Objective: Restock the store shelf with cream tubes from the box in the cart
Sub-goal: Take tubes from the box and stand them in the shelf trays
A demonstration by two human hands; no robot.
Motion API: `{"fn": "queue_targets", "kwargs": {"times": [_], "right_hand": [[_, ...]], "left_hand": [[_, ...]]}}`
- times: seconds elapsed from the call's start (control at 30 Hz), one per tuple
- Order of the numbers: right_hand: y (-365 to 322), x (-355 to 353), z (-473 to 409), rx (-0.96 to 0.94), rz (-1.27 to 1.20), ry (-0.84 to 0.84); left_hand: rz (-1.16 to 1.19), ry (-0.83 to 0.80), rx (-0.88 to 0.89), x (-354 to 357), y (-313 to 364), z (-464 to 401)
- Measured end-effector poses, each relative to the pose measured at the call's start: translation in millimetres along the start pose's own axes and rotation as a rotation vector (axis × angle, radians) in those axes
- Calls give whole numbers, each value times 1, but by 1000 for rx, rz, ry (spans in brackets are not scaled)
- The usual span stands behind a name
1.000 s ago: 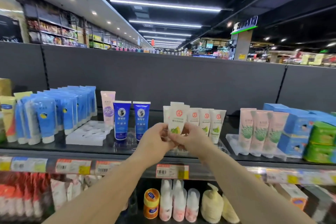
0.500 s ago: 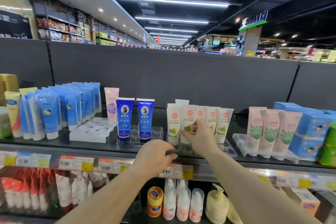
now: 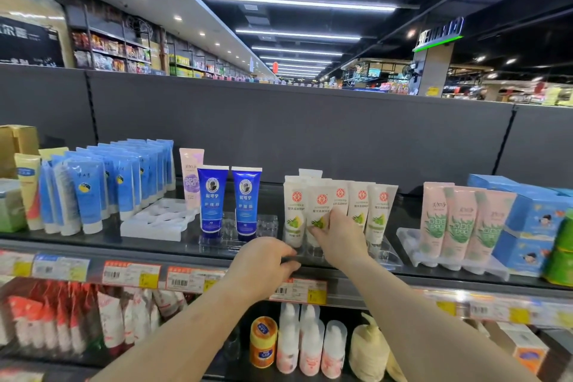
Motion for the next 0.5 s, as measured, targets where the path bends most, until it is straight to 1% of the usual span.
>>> {"fn": "queue_targets", "kwargs": {"times": [0.1, 0.2, 0.37, 0.5], "right_hand": [[-3, 2, -7, 39, 135, -94], [-3, 3, -11, 53, 160, -156], [-1, 6, -9, 51, 126, -155], [11, 5, -6, 86, -45, -134]], "left_hand": [[-8, -17, -8, 1, 2, 1], [2, -24, -13, 1, 4, 3], [25, -66, -52, 4, 4, 3], [79, -115, -70, 1, 4, 4]]}}
Point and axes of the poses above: each hand's wrist, its own z-axis away from the middle knuckle, its own x-axis out of the palm, y = z × x, the point moved 9 cm from there along -z, towards the middle knuckle, and after that the axes turned 10 degrees about -y, right-handed, at the moved point
